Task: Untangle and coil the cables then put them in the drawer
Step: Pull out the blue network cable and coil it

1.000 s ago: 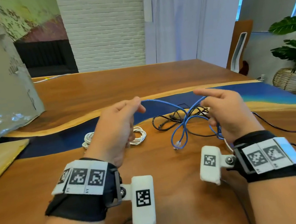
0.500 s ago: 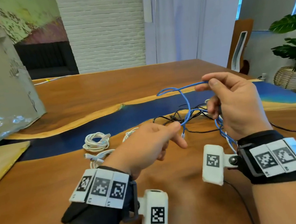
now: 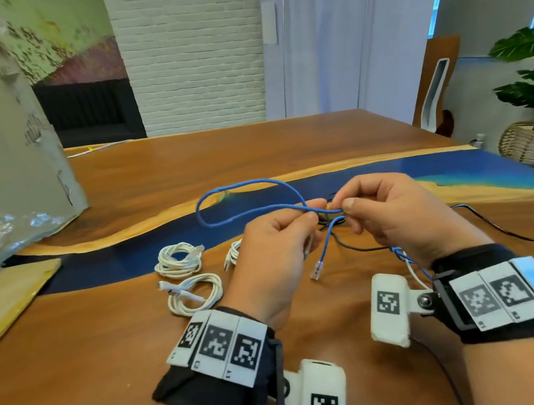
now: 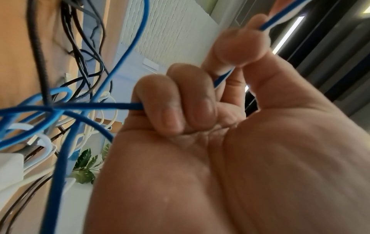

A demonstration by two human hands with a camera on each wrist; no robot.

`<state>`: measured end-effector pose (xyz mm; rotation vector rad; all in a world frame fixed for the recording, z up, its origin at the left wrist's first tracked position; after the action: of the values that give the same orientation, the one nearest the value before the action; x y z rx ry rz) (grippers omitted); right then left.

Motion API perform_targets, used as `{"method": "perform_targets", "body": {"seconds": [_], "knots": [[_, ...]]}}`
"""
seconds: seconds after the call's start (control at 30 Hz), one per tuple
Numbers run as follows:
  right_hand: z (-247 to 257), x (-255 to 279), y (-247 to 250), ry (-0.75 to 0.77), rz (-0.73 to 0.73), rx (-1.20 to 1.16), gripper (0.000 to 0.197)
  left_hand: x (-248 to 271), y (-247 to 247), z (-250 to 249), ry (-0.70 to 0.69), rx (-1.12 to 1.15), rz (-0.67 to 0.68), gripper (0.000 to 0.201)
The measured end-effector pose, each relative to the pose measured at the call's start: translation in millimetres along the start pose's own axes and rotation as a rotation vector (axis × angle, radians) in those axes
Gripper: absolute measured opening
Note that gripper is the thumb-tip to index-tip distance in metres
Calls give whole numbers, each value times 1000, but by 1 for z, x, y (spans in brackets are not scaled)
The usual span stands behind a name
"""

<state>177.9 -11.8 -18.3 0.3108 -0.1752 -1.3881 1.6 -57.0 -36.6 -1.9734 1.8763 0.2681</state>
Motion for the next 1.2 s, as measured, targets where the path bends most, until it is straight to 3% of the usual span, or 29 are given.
{"method": "perform_targets", "body": {"seconds": [0.17, 0.37, 0.57, 0.7, 0.8, 0.9, 0.97, 1.07, 1.13, 1.2], "knots": [[3, 4, -4, -34, 45, 35, 22, -1, 3, -7, 68, 156, -17, 33], [11, 9, -19, 19, 123, 27, 10, -4, 9, -6, 84, 200, -49, 18], [5, 2, -16, -21, 35, -35, 12, -9, 21, -3, 168, 160, -102, 15], [-1, -3, 0, -7, -207, -58, 13, -20, 44, -8, 172, 60, -204, 4], [-2, -3, 8, -10, -242, 24, 14, -26, 57, -12, 41, -26, -284, 26], [3, 1, 1, -9, -165, 151, 14, -23, 52, -16, -126, -178, -168, 14], [3, 2, -5, -12, -142, 206, 14, -18, 42, -14, -130, -253, -12, 6], [6, 2, -9, 10, -129, 180, 15, -12, 29, -4, -84, -334, 190, 12], [8, 4, -9, 29, -128, 126, 16, -11, 27, -2, -104, -354, 202, 18], [7, 3, -5, 35, -163, 48, 17, -15, 31, -4, -140, -284, 83, 23]]}}
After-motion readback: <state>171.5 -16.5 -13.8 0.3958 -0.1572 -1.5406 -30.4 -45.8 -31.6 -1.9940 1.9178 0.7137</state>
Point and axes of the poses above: each hand's wrist, its own x-axis away from the middle knuckle, its own y-axis out of the back of the hand, z = x × y, the point moved 1 cm from there along -x, towards the middle knuckle, and after that the axes turned 14 degrees about -y, right-handed, at the moved point
